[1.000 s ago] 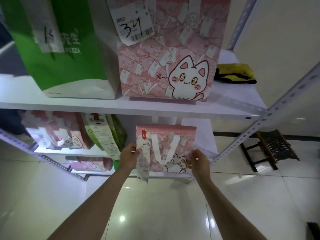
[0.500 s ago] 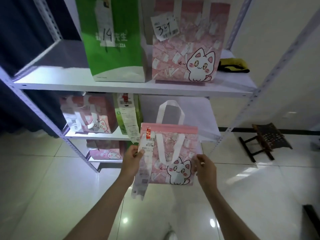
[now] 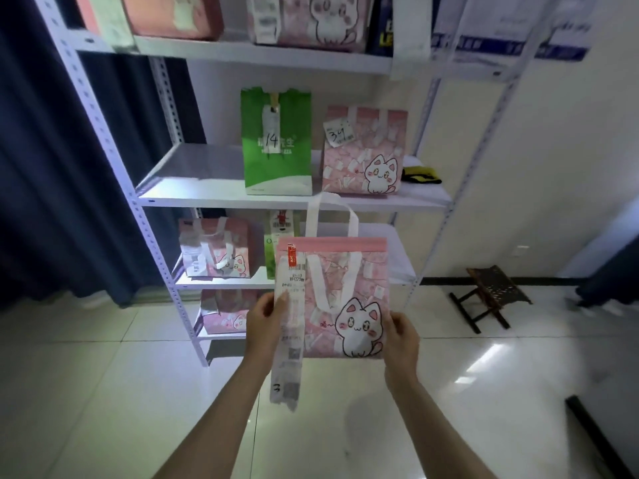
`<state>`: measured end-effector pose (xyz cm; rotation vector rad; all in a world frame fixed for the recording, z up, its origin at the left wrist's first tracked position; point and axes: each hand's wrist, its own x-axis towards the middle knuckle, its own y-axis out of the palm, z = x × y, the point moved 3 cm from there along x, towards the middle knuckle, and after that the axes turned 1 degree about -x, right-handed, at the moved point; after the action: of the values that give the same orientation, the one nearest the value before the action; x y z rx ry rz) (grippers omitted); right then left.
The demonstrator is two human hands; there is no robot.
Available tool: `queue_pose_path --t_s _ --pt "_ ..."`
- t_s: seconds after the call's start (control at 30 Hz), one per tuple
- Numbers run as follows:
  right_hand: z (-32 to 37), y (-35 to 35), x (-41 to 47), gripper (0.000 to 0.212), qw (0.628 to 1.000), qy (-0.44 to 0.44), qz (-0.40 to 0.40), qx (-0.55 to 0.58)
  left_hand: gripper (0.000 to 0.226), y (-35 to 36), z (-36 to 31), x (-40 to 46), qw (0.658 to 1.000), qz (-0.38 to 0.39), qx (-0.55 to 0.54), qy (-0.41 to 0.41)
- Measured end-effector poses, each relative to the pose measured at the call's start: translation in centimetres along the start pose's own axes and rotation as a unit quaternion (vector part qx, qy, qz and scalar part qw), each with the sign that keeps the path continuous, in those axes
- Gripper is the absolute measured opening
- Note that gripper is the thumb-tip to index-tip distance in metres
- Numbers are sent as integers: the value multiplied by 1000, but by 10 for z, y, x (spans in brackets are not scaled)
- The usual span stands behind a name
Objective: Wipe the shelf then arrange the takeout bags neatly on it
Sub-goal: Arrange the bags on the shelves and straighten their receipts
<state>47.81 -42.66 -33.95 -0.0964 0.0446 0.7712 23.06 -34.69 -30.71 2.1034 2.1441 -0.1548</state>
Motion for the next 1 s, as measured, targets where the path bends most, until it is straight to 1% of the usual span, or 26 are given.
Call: queue_pose_path --t_s 0.17,0.3,0.5,0.67,0.8,0.9,1.0 --pt "47 -13 -20 20 999 -30 -14 19 18 -6 -31 -43 1000 -13 -6 26" --pt "80 -26 -36 20 998 -42 2 47 21 -6 -55 -75 998 -22 1 51" --pt "115 -62 -46 18 997 -58 21 55 28 12 -100 -115 994 -49 9 100" --pt "147 -97 -48 17 994 -64 25 81 21 40 -126 -145 992 -56 -32 108" --pt "169 -112 -39 17 992 -74 27 97 21 53 -143 -152 991 -47 -53 112" --pt "182 -110 -26 18 991 -77 25 104 17 60 -157 -147 990 -47 -71 115" --pt "199 -98 -11 19 989 -92 50 105 14 63 -174 -133 987 -51 -90 120"
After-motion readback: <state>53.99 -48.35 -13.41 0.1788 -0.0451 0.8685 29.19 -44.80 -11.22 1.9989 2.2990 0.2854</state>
